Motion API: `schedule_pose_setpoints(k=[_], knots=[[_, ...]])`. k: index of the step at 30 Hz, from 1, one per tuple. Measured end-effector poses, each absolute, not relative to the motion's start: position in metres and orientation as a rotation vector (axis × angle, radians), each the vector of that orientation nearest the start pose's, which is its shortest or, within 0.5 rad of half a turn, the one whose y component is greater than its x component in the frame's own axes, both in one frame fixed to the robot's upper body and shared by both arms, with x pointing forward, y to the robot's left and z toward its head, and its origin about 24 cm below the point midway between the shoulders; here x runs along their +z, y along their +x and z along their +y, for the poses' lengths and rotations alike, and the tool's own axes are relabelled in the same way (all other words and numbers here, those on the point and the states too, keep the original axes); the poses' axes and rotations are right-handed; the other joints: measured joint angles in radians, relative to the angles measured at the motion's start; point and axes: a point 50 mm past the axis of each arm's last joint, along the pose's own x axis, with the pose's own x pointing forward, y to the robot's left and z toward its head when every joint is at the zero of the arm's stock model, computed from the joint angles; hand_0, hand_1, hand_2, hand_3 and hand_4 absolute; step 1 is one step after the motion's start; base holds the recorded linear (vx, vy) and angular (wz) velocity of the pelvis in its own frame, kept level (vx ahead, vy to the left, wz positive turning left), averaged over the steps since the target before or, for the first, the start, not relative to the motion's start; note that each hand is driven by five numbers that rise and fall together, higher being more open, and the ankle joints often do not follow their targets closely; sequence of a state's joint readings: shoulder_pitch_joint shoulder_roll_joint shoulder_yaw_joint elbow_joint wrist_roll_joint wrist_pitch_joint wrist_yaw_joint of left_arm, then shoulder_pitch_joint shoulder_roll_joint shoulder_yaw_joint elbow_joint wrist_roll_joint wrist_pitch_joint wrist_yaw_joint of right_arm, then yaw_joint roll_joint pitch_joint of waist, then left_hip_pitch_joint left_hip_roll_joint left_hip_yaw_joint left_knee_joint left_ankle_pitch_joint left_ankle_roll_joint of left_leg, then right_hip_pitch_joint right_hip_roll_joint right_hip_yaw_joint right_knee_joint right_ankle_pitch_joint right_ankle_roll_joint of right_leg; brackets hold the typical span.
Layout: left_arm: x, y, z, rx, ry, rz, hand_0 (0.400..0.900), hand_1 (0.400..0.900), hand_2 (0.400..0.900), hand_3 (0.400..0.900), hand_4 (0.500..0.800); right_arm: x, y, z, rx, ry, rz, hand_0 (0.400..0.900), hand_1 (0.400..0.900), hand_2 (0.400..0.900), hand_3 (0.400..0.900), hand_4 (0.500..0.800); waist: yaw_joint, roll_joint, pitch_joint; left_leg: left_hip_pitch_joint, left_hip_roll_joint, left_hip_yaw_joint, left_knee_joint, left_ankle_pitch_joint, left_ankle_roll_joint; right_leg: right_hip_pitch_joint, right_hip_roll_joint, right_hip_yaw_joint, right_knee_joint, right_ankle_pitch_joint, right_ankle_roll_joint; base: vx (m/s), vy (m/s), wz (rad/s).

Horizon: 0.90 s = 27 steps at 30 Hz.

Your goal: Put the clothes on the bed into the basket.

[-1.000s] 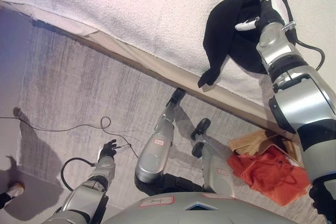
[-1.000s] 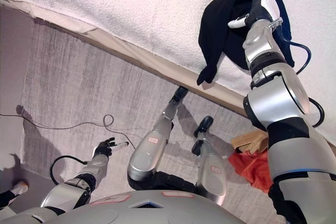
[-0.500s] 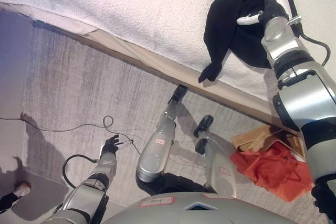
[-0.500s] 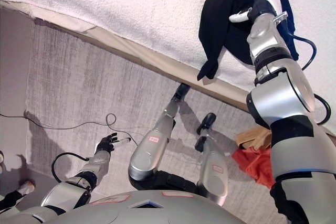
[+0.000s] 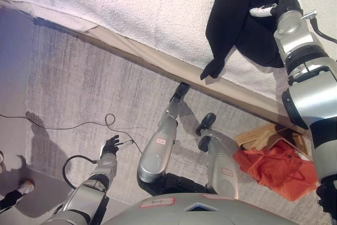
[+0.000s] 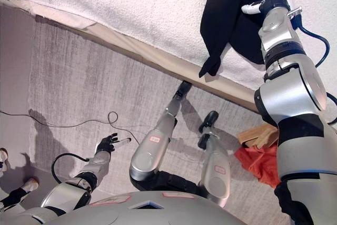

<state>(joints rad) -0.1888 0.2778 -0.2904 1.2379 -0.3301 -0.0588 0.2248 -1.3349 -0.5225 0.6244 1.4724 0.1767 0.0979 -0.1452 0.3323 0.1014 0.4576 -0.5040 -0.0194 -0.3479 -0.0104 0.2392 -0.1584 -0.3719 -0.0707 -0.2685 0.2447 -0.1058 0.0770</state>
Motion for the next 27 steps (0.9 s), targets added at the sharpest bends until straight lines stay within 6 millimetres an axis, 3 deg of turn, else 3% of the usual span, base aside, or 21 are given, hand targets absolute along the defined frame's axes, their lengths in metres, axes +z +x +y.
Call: schedule_pose_setpoints(k=[8,15,19,22,24,27], knots=[[-0.134,0.166,0.242,0.293,0.266,0.984,0.900,0.900,0.900,0.900,0.800,0.198,0.415,-0.259,-0.355,-0.767,0.227,0.400,0.400,0.400,0.400,0.500,-0.001,0.000,0.000,0.010,0.001,0.006,0.008,0.000,0.000,0.010,0.001,0.006,0.005,0.000,0.000,0.01,0.004,-0.03],[-0.134,0.165,0.245,0.322,0.243,0.994,0.900,0.900,0.900,0.900,0.800,0.177,0.411,-0.261,-0.337,-0.725,0.257,0.400,0.400,0.400,0.400,0.500,-0.027,-0.004,0.003,0.095,0.000,0.043,-0.002,-0.011,0.015,0.081,-0.012,0.042,-0.006,-0.002,-0.004,0.04,0.039,-0.32],[-0.134,0.161,0.251,0.369,0.213,1.011,0.900,0.900,0.900,0.900,0.800,0.148,0.404,-0.265,-0.315,-0.678,0.294,0.400,0.400,0.400,0.400,0.500,-0.063,-0.033,-0.007,0.167,0.007,0.108,-0.019,-0.023,0.033,0.128,-0.014,0.110,-0.033,0.002,0.003,0.07,0.048,-0.46],[-0.134,0.158,0.257,0.407,0.192,1.021,0.900,0.900,0.900,0.900,0.800,0.127,0.396,-0.270,-0.306,-0.667,0.335,0.400,0.400,0.400,0.400,0.500,-0.121,-0.072,-0.030,0.205,0.011,0.155,-0.030,-0.033,0.048,0.157,-0.013,0.151,-0.084,0.027,0.018,0.09,0.065,-0.76],[-0.136,0.153,0.260,0.444,0.165,1.045,0.900,0.900,0.900,0.900,0.800,0.113,0.390,-0.272,-0.295,-0.654,0.355,0.400,0.400,0.400,0.400,0.500,-0.145,-0.108,-0.054,0.241,0.016,0.209,-0.036,-0.043,0.062,0.185,-0.013,0.199,-0.120,0.050,0.016,0.09,0.031,-0.62],[-0.139,0.140,0.266,0.480,0.155,1.091,0.900,0.900,0.900,0.900,0.800,0.085,0.374,-0.286,-0.304,-0.653,0.428,0.400,0.400,0.400,0.400,0.500,-0.198,-0.145,-0.119,0.307,0.014,0.265,-0.054,-0.061,0.082,0.269,-0.022,0.239,-0.207,0.094,0.039,0.09,0.028,-0.59]])
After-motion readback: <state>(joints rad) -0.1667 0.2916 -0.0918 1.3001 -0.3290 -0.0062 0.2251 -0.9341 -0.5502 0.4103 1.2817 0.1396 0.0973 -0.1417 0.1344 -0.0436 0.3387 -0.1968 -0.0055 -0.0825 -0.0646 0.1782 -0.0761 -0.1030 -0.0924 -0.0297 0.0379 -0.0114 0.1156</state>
